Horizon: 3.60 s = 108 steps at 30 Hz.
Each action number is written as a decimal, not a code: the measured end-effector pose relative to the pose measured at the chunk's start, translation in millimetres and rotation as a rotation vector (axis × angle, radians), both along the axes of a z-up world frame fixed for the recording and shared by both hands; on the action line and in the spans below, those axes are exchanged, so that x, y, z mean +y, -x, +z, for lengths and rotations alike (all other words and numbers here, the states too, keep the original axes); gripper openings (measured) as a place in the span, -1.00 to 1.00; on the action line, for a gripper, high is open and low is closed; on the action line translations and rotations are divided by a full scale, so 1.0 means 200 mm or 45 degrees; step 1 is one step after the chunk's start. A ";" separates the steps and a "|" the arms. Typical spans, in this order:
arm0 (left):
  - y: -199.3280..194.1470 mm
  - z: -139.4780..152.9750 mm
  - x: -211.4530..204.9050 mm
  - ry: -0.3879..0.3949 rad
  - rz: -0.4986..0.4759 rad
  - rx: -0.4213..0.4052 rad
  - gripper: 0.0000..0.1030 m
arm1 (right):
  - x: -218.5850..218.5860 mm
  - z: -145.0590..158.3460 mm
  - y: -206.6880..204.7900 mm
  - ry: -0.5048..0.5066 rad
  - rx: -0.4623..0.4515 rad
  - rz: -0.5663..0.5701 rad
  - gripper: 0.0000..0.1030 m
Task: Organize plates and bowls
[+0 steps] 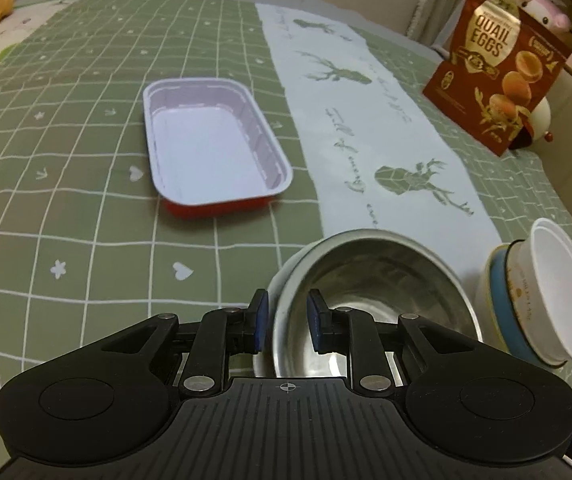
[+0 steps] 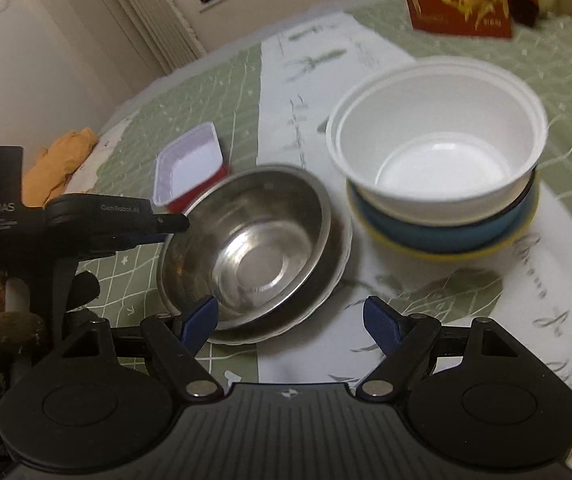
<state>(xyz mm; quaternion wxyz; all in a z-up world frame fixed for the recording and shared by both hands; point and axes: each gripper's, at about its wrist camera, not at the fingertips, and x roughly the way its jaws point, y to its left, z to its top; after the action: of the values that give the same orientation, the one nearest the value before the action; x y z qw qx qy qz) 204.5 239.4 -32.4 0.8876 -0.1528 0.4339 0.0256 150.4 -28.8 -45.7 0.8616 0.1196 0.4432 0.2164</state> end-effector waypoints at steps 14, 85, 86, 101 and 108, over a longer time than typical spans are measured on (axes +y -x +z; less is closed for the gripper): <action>-0.04 -0.10 0.04 0.074 0.022 0.087 -0.42 | 0.20 -0.13 -0.12 0.058 0.023 0.002 0.60; -0.13 0.31 -0.95 -0.105 -0.362 -0.345 -0.59 | -0.81 0.11 -0.75 0.012 -0.333 0.052 0.84; -0.16 0.29 -0.95 -0.107 -0.387 -0.285 -0.59 | -0.80 0.08 -0.77 0.002 -0.295 0.045 0.84; -0.23 0.34 -0.83 0.057 -0.374 -0.224 -0.61 | -0.69 -0.13 -0.89 -0.016 0.061 0.101 0.88; -0.31 0.31 -0.86 -0.097 -0.325 -0.116 -0.60 | -0.72 -0.19 -0.89 0.036 0.094 0.073 0.88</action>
<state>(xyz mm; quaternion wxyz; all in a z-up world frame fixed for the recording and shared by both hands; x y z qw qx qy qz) 266.4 67.5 28.9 0.9075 -0.0635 0.4078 -0.0781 328.4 -172.4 -84.4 0.8398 0.1025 0.4809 0.2300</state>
